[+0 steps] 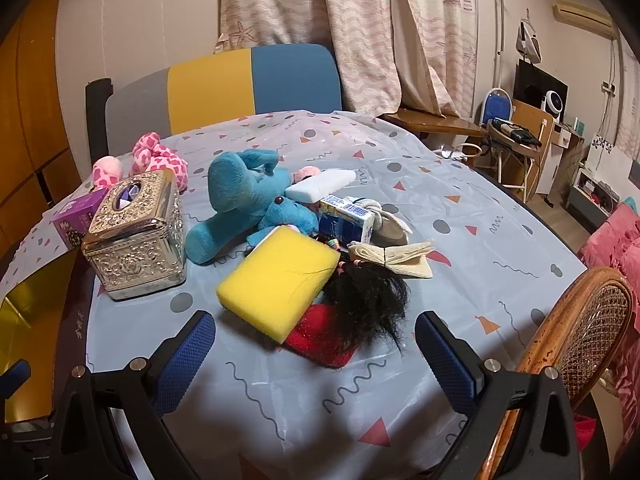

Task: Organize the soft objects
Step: 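Move the left tool toward the yellow sponge on the table, then grasp the yellow sponge with the left tool while the right tool grasps the black-haired doll, then carry the yellow sponge into the gold tray and release it with the left tool, then carry the black-haired doll into the gold tray and release it with the right tool, then grasp the large blue plush toy with the left tool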

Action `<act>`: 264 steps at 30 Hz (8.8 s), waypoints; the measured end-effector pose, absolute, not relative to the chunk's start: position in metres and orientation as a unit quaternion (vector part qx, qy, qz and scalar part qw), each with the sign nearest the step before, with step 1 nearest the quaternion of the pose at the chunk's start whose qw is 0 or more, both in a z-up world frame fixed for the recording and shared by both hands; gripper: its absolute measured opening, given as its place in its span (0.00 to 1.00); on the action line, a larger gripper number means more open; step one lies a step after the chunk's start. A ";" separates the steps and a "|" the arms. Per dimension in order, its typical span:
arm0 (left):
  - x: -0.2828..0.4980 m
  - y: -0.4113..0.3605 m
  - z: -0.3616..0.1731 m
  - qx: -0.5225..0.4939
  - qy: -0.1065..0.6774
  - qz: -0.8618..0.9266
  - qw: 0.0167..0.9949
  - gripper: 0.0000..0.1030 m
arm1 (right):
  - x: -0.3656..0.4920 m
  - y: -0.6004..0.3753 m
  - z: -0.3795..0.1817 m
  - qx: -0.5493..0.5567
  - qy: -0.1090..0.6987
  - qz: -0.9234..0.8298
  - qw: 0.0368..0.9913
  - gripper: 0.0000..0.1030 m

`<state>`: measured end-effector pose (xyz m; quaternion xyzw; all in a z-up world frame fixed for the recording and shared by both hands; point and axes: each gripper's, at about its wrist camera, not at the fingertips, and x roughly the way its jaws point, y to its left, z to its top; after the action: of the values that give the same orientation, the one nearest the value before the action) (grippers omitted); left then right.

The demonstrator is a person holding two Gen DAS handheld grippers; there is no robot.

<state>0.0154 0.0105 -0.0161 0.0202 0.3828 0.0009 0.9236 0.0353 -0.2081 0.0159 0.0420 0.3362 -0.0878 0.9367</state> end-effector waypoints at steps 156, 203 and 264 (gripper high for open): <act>0.090 0.148 -0.008 -0.131 0.386 0.071 0.910 0.85 | 0.190 -0.245 -0.072 -0.030 0.575 -0.046 0.817 0.32; -0.008 0.231 0.019 -0.170 0.275 0.187 0.928 1.00 | 0.105 0.003 0.018 0.045 0.477 0.290 0.828 0.26; 0.139 -0.001 0.091 -0.029 0.367 -0.147 0.918 1.00 | 0.146 -0.303 0.017 0.146 0.382 -0.056 0.911 0.50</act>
<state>0.1392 -0.0007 0.0908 -0.0293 0.3673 -0.1470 0.9179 0.1456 -0.3033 0.0165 0.1460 0.3824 -0.0562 0.9106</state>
